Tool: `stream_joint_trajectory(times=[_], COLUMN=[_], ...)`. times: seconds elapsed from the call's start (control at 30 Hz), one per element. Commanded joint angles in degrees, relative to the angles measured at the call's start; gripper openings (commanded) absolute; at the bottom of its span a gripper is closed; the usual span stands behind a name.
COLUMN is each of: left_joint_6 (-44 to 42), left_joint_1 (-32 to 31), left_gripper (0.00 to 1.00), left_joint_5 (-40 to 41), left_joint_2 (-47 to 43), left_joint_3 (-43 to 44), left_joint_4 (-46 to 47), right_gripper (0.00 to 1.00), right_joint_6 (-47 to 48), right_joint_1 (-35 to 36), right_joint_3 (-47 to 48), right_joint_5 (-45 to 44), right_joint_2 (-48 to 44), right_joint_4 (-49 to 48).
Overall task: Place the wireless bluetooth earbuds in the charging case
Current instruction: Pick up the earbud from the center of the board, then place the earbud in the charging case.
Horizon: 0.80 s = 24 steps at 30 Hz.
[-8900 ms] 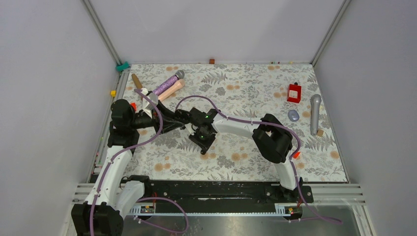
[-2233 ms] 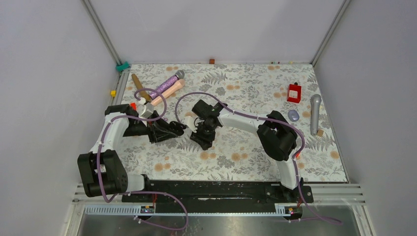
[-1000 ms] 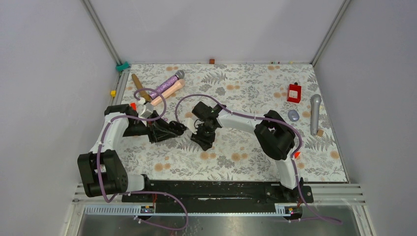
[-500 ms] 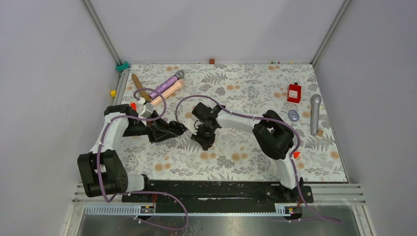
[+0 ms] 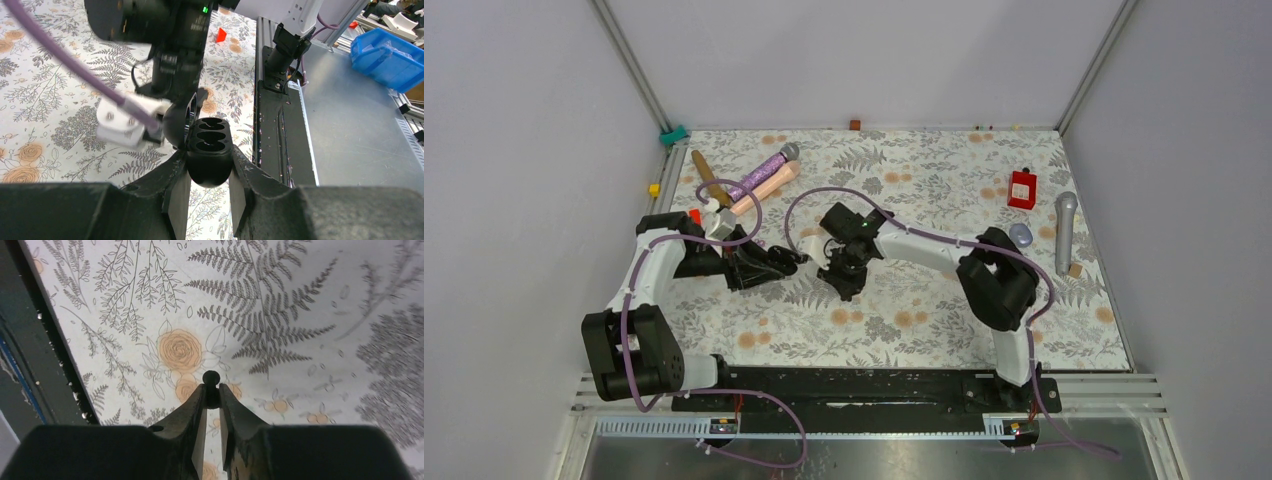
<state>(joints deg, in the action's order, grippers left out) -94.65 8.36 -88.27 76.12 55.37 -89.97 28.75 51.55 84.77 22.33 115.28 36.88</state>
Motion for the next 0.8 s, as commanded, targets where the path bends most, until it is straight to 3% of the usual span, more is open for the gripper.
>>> stream_joint_trajectory(times=[0.0, 0.17, 0.47, 0.77], left_joint_6=[-1.93, -1.87, 3.12, 4.25], left_joint_1=[0.42, 0.11, -1.59, -11.30], left_gripper=[0.00, 0.00, 0.00, 0.00], left_joint_5=[-3.85, -4.64, -5.72, -6.14], left_joint_2=[-0.62, -0.80, 5.32, 10.98], left_joint_3=[1.24, 3.56, 16.20, 25.07], left_joint_4=[-2.16, -2.29, -2.42, -2.49], right_gripper=[0.06, 0.06, 0.04, 0.03], right_joint_6=[1.35, 1.31, -0.10, -2.34], right_joint_1=[-2.71, -6.58, -8.33, -8.31], right_joint_3=[0.34, -0.43, -2.68, 1.06], right_joint_5=[-2.45, -3.43, -5.81, -4.48], right_joint_2=[-9.45, -18.03, -37.93, -48.50], right_joint_4=[2.36, 4.77, 2.68, 1.56])
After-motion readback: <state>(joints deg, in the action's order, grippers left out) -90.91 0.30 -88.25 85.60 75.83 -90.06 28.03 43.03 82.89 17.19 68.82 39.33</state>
